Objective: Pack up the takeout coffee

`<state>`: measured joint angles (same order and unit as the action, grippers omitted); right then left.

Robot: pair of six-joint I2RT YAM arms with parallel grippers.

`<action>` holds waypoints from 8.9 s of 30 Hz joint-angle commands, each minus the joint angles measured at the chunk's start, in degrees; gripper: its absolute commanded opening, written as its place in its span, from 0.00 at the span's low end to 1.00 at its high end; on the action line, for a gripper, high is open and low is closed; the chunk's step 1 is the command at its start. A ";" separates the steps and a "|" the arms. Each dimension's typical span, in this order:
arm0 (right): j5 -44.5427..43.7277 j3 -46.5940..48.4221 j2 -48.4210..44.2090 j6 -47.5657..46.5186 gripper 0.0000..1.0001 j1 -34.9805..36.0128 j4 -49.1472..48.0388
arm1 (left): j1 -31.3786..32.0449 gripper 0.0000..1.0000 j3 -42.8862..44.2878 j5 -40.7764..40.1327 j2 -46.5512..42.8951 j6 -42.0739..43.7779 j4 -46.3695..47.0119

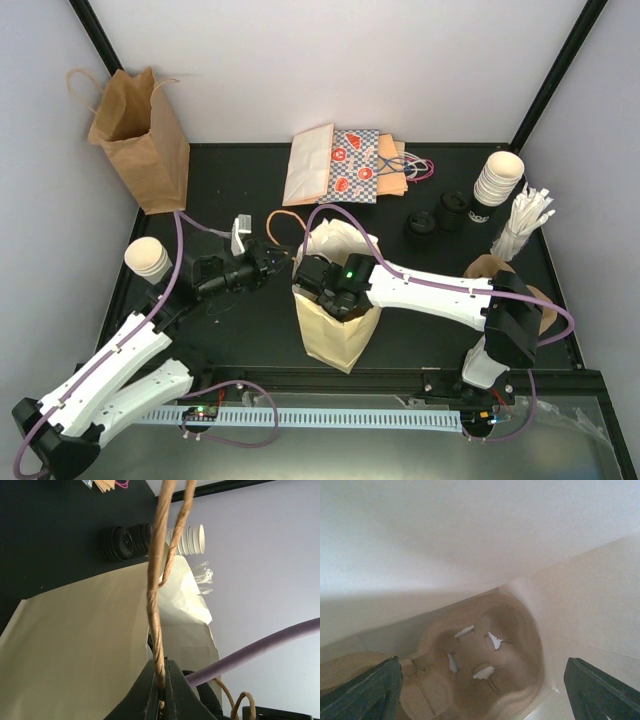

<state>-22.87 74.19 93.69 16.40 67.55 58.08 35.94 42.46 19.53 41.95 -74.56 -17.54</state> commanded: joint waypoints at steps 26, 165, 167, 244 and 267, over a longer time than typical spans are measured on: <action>-13.51 5.26 -20.21 4.24 0.94 0.57 -6.43 | -0.19 0.02 6.91 -7.08 1.29 20.73 -9.01; 3.09 -22.48 -38.02 15.04 0.80 23.52 -17.21 | -0.47 0.02 10.40 24.44 -0.35 63.77 -25.37; 0.42 -22.06 -40.09 15.57 0.83 23.53 -16.52 | -0.50 0.01 11.70 22.22 0.41 62.37 -24.43; 1.25 -16.51 -36.47 12.83 0.90 -12.88 -13.02 | -44.50 0.63 47.72 23.59 42.44 67.80 -26.70; 0.55 -16.54 -36.83 10.56 0.91 -12.88 -13.08 | -46.33 0.99 31.18 -13.70 14.80 57.88 -39.07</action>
<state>-21.89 57.39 57.25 28.10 54.94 45.45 -8.75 75.64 20.82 57.80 -13.58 -50.41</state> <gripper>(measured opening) 0.908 0.987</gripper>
